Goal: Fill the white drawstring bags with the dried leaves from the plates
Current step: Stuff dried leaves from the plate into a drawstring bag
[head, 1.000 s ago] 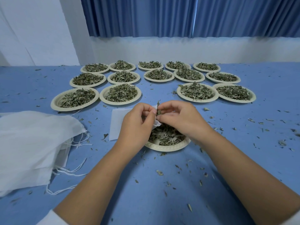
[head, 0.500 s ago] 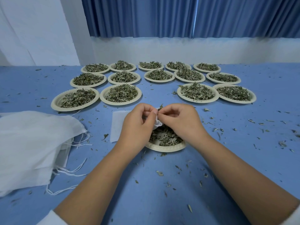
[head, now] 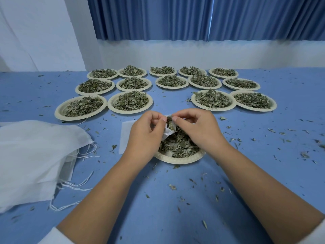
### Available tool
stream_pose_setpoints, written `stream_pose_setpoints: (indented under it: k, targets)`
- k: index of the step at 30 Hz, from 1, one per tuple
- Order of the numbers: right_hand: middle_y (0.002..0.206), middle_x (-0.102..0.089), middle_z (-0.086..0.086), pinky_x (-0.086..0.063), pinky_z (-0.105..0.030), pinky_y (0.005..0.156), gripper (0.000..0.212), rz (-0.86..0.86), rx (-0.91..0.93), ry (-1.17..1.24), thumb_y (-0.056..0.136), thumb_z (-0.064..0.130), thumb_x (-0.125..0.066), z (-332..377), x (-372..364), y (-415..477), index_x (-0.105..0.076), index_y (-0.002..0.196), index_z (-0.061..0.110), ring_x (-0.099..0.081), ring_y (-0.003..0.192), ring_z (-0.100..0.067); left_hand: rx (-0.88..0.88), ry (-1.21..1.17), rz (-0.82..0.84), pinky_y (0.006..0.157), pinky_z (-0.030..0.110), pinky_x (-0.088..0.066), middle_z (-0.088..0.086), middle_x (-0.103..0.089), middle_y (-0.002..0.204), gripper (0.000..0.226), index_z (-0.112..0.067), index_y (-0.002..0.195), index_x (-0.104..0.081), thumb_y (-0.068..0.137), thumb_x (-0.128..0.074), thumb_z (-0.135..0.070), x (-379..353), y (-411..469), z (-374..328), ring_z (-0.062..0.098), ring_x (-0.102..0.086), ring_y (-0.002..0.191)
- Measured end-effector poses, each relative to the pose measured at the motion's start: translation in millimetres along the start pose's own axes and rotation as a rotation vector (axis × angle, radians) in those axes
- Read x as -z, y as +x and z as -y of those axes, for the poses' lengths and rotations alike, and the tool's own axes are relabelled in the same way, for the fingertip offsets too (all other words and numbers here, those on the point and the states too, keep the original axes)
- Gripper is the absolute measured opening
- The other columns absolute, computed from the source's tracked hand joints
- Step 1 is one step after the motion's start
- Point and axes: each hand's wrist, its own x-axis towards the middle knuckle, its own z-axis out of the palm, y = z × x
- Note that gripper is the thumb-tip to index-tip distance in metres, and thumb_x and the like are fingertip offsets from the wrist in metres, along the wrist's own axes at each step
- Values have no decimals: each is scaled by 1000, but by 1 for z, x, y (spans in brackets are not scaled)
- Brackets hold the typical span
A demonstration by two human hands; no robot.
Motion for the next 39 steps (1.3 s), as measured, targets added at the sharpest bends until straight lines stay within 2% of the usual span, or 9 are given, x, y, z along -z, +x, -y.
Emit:
stream_pose_setpoints:
  k: [7, 12, 16, 20, 24, 26, 29, 33, 39]
  targets:
    - [69, -71, 19, -46, -8, 60, 12, 95, 53, -48, 84, 14, -74, 2, -3, -5, -77, 77, 24, -62, 62, 4, -28, 6, -40, 54, 13, -47, -6, -63, 77, 10, -20, 89, -61, 98, -56, -20, 2, 0, -1, -2, -57, 61]
    - [91, -69, -21, -51, -42, 78, 36, 247, 64, -99, 87, 29, -49, 7, -5, -8, -70, 88, 0, -63, 86, -34, -69, 65, 42, 79, 38, -53, -8, -65, 76, 9, -22, 90, -60, 98, -55, -22, 2, -1, -1, 21, -64, 80]
    - [49, -44, 0, -35, -30, 53, 31, 347, -58, -83, 82, 31, -40, 11, -2, -8, -50, 69, 4, -40, 49, -11, -119, 80, 137, 73, 26, -49, -10, -62, 75, 10, -22, 89, -60, 98, -55, -22, 4, -1, 0, 9, -59, 71]
    - [40, -47, 5, -40, -25, 49, 45, 450, -141, -126, 85, 40, -37, 12, 5, -6, -68, 97, 9, -42, 40, -7, -123, 72, 139, 67, 17, -47, -8, -64, 75, 10, -22, 90, -60, 98, -54, -22, 6, 1, 1, 1, -58, 69]
    - [67, -70, 16, -45, -22, 47, 35, 147, 8, -53, 93, 9, -46, 17, 24, 3, -74, 91, 31, -47, 41, -5, -90, 49, 20, 61, 24, -48, -10, -65, 75, 10, -26, 90, -59, 99, -54, -25, 6, 3, 4, 17, -56, 66]
    - [79, -71, 16, -43, -13, 47, 32, 85, 25, -191, 91, 8, -53, 12, 37, 8, -73, 82, 31, -50, 44, -1, -70, 68, -29, 54, 17, -44, -7, -67, 75, 11, -24, 90, -60, 98, -54, -25, 7, 5, 7, 9, -52, 61]
    - [91, -68, 14, -38, -3, 52, 10, 269, -36, -513, 87, 22, -65, 3, 44, 10, -73, 92, 26, -56, 62, 9, -39, 55, -52, 51, 13, -44, -3, -65, 76, 12, -25, 88, -60, 98, -54, -24, 8, 7, 10, 3, -51, 59]
    - [89, -59, 22, -40, -11, 64, 44, 476, -73, -635, 76, 51, -76, 1, 36, 5, -68, 113, 28, -54, 80, 8, -32, 36, -76, 66, 28, -55, 1, -67, 82, 11, -26, 89, -59, 98, -54, -25, 8, 9, 11, 5, -58, 66]
    - [85, -54, 19, -40, -11, 63, 39, 489, 26, -661, 79, 36, -80, 1, 18, -1, -69, 116, 27, -53, 80, -2, -59, 69, -105, 53, 14, -46, -2, -66, 80, 10, -24, 90, -59, 98, -54, -25, 9, 10, 12, -3, -56, 58]
